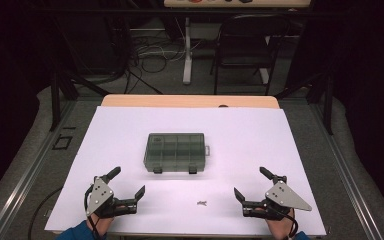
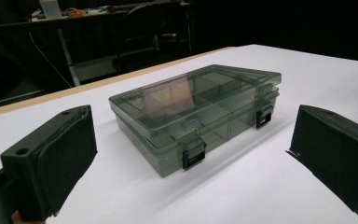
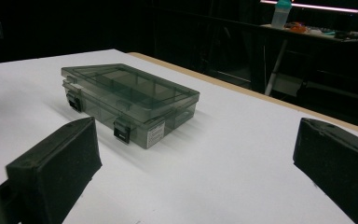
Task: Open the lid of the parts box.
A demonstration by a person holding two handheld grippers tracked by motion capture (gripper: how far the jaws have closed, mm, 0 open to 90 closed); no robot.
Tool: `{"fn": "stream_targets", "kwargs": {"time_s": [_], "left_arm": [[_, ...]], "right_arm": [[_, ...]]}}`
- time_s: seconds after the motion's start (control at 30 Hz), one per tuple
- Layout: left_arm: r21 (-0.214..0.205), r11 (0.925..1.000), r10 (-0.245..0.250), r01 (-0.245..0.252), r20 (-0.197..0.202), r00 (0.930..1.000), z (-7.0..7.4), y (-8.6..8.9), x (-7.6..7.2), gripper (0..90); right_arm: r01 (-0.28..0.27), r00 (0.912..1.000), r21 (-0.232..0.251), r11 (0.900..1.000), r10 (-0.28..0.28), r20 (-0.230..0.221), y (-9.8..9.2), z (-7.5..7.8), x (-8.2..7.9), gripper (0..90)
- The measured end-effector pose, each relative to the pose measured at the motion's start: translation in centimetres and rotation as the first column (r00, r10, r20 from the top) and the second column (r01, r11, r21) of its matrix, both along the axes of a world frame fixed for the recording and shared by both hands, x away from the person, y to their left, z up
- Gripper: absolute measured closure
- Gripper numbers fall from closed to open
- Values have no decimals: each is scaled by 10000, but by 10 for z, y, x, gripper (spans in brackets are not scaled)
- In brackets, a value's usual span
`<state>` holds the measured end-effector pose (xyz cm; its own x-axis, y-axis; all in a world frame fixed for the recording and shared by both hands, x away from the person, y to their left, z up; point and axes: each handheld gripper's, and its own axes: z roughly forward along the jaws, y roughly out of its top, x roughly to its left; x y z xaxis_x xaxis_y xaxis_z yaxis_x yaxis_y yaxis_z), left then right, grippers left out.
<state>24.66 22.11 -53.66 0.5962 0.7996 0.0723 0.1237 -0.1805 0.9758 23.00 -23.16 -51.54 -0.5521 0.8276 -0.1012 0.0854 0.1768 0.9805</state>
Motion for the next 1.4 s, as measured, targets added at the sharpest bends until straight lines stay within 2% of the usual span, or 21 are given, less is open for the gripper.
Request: {"fn": "stream_targets", "kwargs": {"time_s": [0.3, 0.4, 0.5, 0.7, 0.73, 0.77, 0.8, 0.87, 1.4], "left_arm": [[-22, 10000, -15, 15, 39, 10000, 1, 0, 0, 0], [-43, 10000, 40, -40, -66, 10000, 2, 1, 2, 0], [15, 10000, 47, -47, -101, 9999, 4, 1, 4, 0], [112, 9999, -8, 10, -209, 9998, 6, -2, 9, 0], [82, 10000, -34, 36, -277, 9996, 6, -3, 10, 0], [81, 10000, -54, 57, -274, 9996, 7, -3, 11, 0], [70, 10000, -69, 71, -257, 9996, 7, -3, 11, 0], [59, 10000, -48, 50, -228, 9997, 9, -3, 13, 0], [113, 9999, 8, -2, -515, 9987, 12, -2, 29, 0]], "right_arm": [[52, 9999, -230, 9997, -55, -106, 0, 1, 0, 0], [27, 9999, -295, 9996, -31, -142, 2, 2, 2, 0], [-48, 9998, -382, 9993, 41, -172, 4, 2, 5, 0], [-351, 9977, -641, 9973, 312, -601, 10, 4, 11, 0], [-394, 9984, -493, 9980, 373, -429, 13, 3, 13, 0], [-515, 9967, -727, 9960, 466, -669, 13, 4, 14, 0], [-567, 9959, -725, 9958, 513, -741, 14, 4, 15, 0], [-750, 9944, -714, 9946, 692, -802, 18, 4, 20, 0], [-1198, 9845, -1064, 9871, 1043, -1408, 32, 4, 42, 0]]}}
